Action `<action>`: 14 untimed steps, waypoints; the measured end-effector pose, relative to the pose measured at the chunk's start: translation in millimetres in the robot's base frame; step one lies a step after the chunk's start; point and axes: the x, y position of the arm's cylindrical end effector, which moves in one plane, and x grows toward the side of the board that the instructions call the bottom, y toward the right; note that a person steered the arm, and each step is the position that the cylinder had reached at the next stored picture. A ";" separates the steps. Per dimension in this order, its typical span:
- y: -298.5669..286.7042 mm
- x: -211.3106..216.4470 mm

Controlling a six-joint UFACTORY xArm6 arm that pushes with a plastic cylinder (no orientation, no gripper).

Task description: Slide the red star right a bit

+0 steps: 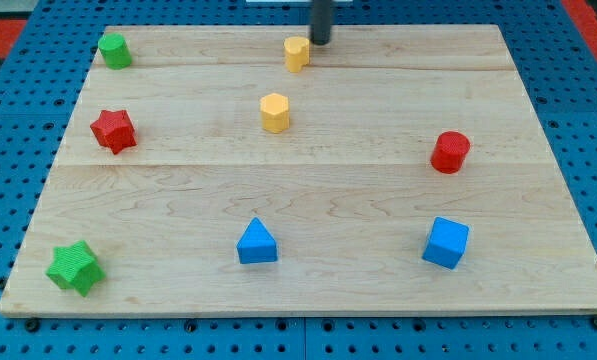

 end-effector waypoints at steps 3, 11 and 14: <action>10.8 44.4; -134.1 231.2; -185.5 216.3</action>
